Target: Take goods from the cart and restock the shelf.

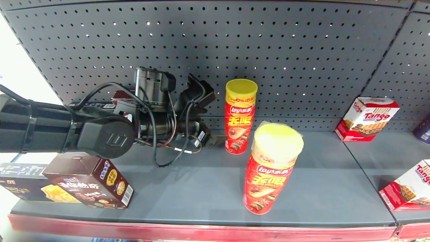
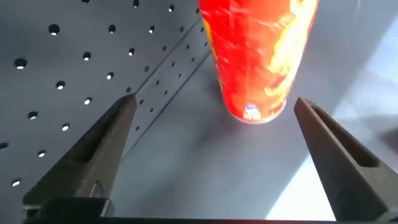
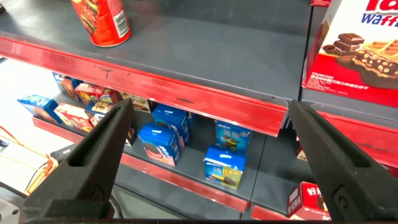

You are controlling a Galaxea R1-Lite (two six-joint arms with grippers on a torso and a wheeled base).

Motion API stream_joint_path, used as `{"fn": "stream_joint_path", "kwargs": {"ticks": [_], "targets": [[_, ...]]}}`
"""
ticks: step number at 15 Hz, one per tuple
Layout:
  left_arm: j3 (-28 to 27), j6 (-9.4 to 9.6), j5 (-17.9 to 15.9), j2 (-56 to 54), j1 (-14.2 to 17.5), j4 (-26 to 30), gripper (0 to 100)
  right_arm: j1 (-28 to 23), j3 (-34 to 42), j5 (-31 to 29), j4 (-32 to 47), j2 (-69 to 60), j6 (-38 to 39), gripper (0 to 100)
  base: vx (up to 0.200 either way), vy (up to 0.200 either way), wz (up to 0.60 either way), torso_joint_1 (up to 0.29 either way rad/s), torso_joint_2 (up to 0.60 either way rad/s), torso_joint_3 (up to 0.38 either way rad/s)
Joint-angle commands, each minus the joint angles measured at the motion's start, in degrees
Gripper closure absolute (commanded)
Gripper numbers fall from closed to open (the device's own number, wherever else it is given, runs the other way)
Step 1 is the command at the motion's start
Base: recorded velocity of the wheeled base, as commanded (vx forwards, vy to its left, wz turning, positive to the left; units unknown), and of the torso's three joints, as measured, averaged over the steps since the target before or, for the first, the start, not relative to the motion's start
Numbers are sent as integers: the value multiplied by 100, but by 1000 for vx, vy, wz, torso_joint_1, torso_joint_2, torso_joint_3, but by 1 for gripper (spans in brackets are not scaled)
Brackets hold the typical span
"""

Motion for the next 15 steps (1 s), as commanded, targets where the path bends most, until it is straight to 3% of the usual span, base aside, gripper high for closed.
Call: {"fn": "stream_joint_path", "kwargs": {"ticks": [1, 2, 4, 5, 7, 11, 15], "targets": [[186, 58, 8, -220, 19, -10, 0, 2, 0, 0, 0, 7, -4, 0, 0, 0, 0, 0, 0, 0], [291, 58, 96, -238, 28, -10, 0, 2, 0, 0, 0, 7, -4, 0, 0, 0, 0, 0, 0, 0], [273, -65, 905, -229, -16, -45, 0, 2, 0, 0, 0, 7, -4, 0, 0, 0, 0, 0, 0, 0], [265, -223, 1353, -185, -34, -203, 0, 2, 0, 0, 0, 7, -4, 0, 0, 0, 0, 0, 0, 0], [212, -425, 1827, 61, -122, -511, 0, 2, 0, 0, 0, 7, -4, 0, 0, 0, 0, 0, 0, 0], [-131, -566, 2188, 457, -236, -774, 0, 2, 0, 0, 0, 7, -4, 0, 0, 0, 0, 0, 0, 0], [-289, -618, 2223, 641, -289, -774, 0, 2, 0, 0, 0, 7, -4, 0, 0, 0, 0, 0, 0, 0]]}}
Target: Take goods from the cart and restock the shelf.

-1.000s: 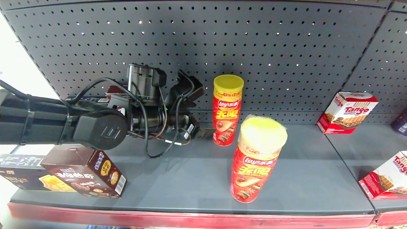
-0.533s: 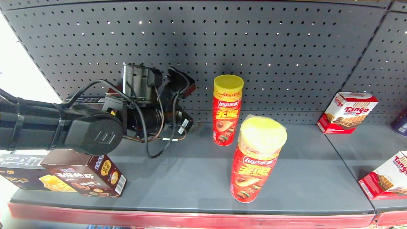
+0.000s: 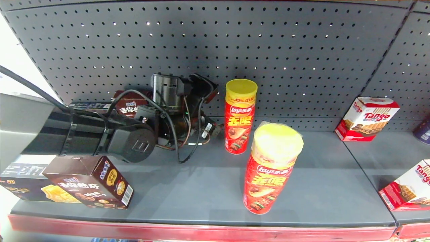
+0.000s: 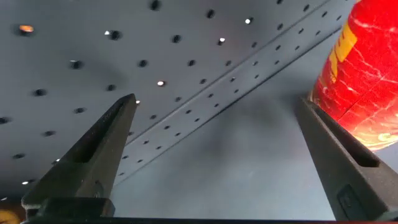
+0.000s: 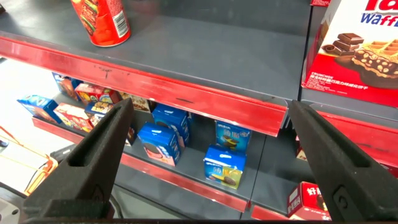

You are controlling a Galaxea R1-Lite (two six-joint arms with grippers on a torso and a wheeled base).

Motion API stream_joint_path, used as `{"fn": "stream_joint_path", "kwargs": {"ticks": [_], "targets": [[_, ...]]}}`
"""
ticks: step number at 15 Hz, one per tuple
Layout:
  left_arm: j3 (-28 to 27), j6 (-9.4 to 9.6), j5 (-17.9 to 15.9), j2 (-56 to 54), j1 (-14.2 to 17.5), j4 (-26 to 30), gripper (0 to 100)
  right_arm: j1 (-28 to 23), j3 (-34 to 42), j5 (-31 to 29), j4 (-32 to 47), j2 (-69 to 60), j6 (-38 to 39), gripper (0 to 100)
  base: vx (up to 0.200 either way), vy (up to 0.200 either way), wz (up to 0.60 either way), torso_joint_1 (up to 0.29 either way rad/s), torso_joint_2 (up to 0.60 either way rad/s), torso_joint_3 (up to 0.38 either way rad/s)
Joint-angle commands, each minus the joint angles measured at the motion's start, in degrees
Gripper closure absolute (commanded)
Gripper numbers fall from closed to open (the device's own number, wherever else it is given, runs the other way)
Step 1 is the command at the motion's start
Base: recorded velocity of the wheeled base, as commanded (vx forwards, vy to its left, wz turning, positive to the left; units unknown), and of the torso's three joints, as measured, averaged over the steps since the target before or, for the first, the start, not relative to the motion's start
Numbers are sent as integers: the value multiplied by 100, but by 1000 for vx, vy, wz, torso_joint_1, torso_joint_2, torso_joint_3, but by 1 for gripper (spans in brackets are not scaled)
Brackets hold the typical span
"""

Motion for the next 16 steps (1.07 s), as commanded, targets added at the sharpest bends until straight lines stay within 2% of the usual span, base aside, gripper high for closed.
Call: {"fn": "stream_joint_path", "kwargs": {"ticks": [1, 3, 11, 16], "targets": [[-42, -133, -7, 164, -63, 1, 0, 4, 0, 0, 0, 7, -2, 0, 0, 0, 0, 0, 0, 0], [-77, -274, 2, 243, -107, 1, 0, 4, 0, 0, 0, 7, -2, 0, 0, 0, 0, 0, 0, 0], [-253, -291, 11, 348, -213, 18, 0, 4, 0, 0, 0, 7, -2, 0, 0, 0, 0, 0, 0, 0], [-209, -370, 11, 93, -204, 1, 0, 4, 0, 0, 0, 7, -2, 0, 0, 0, 0, 0, 0, 0]]}}
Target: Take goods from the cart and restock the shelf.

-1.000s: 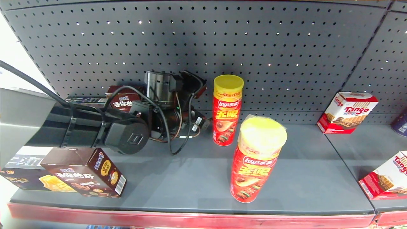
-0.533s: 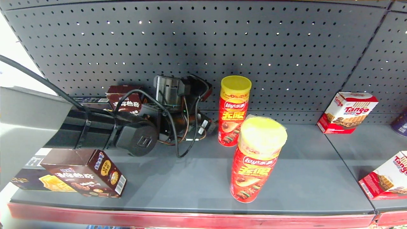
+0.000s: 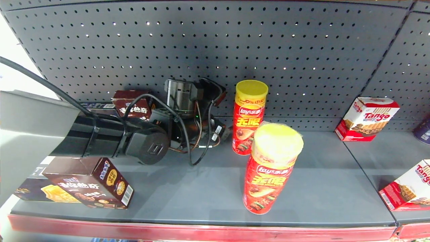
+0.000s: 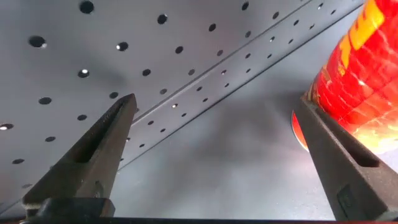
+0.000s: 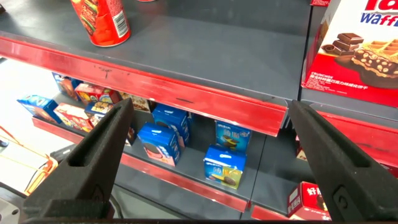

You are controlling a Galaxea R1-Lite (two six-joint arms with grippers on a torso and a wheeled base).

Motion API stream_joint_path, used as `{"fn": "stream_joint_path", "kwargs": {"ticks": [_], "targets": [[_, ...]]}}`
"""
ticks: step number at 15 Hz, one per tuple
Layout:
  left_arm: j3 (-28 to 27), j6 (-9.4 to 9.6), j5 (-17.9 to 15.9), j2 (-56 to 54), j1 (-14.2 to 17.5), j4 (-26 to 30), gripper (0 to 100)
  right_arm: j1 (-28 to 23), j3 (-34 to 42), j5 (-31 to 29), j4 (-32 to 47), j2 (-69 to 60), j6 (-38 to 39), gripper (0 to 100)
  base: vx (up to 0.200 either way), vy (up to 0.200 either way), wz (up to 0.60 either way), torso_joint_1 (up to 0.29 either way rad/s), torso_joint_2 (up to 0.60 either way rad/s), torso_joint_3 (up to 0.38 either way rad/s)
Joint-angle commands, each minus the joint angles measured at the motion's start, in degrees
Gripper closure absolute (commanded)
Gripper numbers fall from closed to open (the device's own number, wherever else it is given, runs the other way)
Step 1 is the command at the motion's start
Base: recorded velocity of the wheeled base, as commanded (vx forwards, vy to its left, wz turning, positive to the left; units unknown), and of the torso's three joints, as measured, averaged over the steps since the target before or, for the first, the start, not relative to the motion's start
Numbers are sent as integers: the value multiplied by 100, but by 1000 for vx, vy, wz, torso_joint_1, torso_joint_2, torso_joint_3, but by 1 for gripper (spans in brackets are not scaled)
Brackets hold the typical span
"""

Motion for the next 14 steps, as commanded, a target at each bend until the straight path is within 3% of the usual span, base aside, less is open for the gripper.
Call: {"fn": "stream_joint_path", "kwargs": {"ticks": [1, 4, 9, 10, 12, 14], "targets": [[45, -27, 6, -308, 9, -43, 0, 2, 0, 0, 0, 7, -2, 0, 0, 0, 0, 0, 0, 0], [186, 8, -3, -756, 176, -192, 0, 2, 0, 0, 0, 7, -2, 0, 0, 0, 0, 0, 0, 0], [625, 25, 41, -1319, 115, -254, 0, 2, 0, 0, 0, 7, -2, 0, 0, 0, 0, 0, 0, 0], [1152, 43, 173, -1600, 80, -658, 0, 2, 0, 0, 0, 7, -2, 0, 0, 0, 0, 0, 0, 0], [1539, 25, 200, -1811, 88, -1027, 0, 37, -9, 18, 9, 7, -19, 0, 0, 0, 0, 0, 0, 0], [1794, 17, 200, -2039, 97, -1054, 0, 239, 0, 26, 0, 7, -19, 0, 0, 0, 0, 0, 0, 0]]}}
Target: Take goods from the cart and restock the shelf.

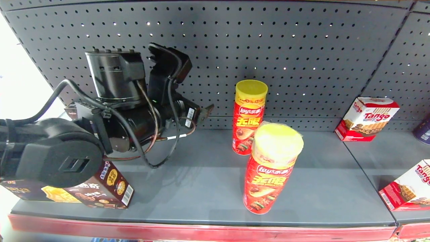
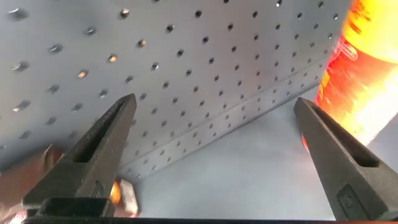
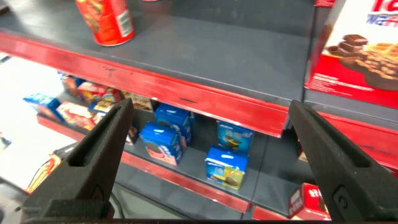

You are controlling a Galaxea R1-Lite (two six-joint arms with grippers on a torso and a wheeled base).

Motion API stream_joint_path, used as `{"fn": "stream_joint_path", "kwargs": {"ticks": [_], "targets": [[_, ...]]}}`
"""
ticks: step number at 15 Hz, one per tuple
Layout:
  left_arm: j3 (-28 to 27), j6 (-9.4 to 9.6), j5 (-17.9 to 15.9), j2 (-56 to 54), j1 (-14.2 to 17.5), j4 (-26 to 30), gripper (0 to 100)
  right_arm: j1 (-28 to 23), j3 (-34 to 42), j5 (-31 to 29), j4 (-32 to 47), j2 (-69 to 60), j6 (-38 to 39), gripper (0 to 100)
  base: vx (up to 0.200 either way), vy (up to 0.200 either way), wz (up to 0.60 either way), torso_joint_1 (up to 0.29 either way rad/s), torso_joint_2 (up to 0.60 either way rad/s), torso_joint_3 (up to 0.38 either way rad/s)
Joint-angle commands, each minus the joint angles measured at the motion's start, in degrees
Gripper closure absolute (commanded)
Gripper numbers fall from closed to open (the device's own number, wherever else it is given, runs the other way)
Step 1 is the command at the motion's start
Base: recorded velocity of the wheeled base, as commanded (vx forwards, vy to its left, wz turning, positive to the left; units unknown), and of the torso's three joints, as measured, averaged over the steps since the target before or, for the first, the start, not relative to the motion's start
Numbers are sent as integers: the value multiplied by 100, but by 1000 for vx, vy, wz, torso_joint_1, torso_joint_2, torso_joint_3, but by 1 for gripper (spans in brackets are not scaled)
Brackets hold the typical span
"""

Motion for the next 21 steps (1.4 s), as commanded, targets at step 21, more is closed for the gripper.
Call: {"fn": "stream_joint_path", "kwargs": {"ticks": [21], "targets": [[842, -76, -260, -842, 553, -321, 0, -112, -2927, -73, -240, 4147, 154, 0, 0, 0, 0, 0, 0, 0]]}}
